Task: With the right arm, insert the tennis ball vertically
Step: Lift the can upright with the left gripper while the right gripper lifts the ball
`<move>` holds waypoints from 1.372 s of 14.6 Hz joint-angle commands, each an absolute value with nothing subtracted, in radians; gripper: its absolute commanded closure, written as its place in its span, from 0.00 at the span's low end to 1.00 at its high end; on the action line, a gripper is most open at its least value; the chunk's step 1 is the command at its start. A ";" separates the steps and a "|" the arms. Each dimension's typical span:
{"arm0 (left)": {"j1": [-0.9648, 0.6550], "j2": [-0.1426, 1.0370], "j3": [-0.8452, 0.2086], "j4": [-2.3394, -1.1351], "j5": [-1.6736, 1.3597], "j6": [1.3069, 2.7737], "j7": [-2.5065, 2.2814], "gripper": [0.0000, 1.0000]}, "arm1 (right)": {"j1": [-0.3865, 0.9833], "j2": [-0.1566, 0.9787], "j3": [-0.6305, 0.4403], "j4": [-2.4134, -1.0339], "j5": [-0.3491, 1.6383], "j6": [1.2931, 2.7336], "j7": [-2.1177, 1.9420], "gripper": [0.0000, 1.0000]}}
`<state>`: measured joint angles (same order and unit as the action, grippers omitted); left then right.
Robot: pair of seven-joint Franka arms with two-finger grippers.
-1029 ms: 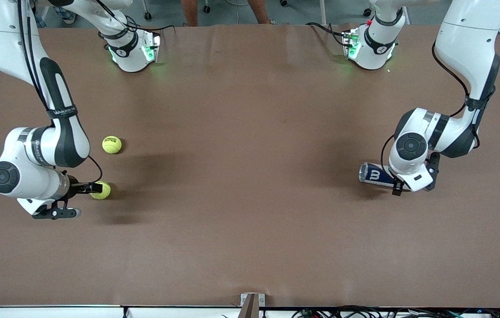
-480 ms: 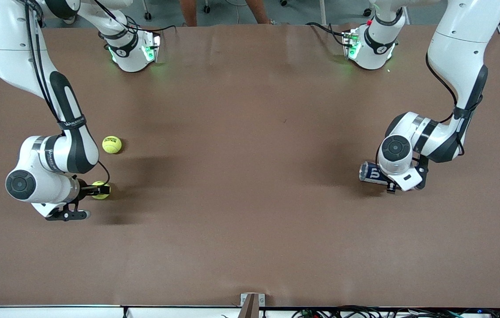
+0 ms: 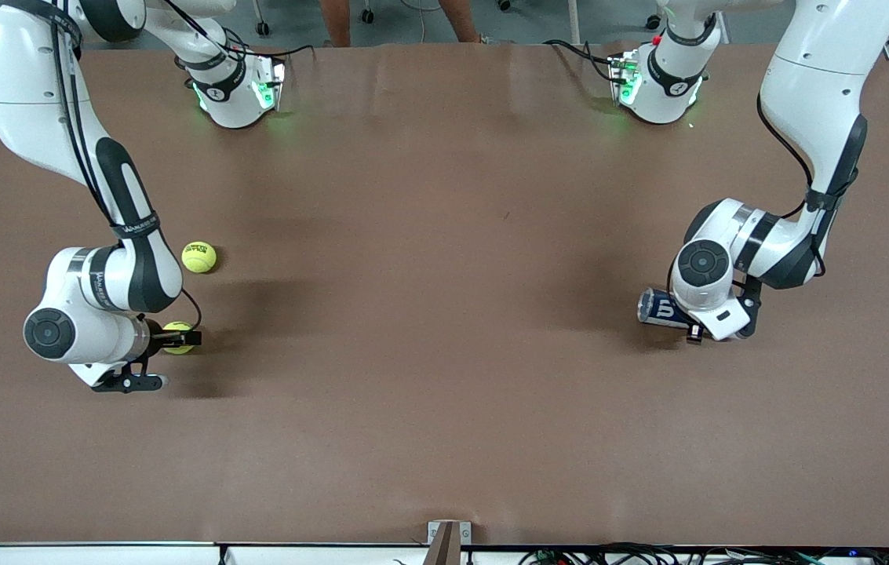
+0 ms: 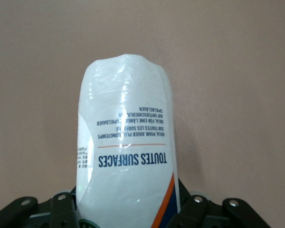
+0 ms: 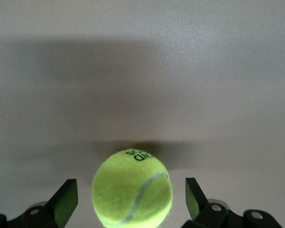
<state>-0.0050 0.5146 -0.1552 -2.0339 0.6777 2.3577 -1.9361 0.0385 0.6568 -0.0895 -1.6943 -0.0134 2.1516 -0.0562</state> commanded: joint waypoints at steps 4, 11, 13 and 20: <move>0.008 0.512 -0.248 -1.901 0.335 2.342 -1.676 0.38 | 0.026 0.672 -0.083 -1.698 0.003 2.163 -0.054 0.06; -0.018 0.597 -0.308 -1.634 -0.179 2.186 -1.471 0.38 | 0.032 0.670 -0.083 -1.697 0.003 2.149 -0.054 0.57; -0.018 0.621 -0.340 -1.589 -0.274 2.186 -1.450 0.38 | 0.043 0.657 -0.083 -1.695 0.003 2.122 -0.052 0.59; -0.018 0.669 -0.406 -1.557 -0.710 2.181 -1.159 0.38 | 0.132 0.522 -0.081 -1.681 0.005 1.950 -0.005 0.59</move>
<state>-0.0231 0.6535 -0.3968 -1.5741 -0.6031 2.2070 -1.2507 0.1034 0.5869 -0.0807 -1.6559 -0.0106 1.9906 -0.0425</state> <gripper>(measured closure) 0.344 0.339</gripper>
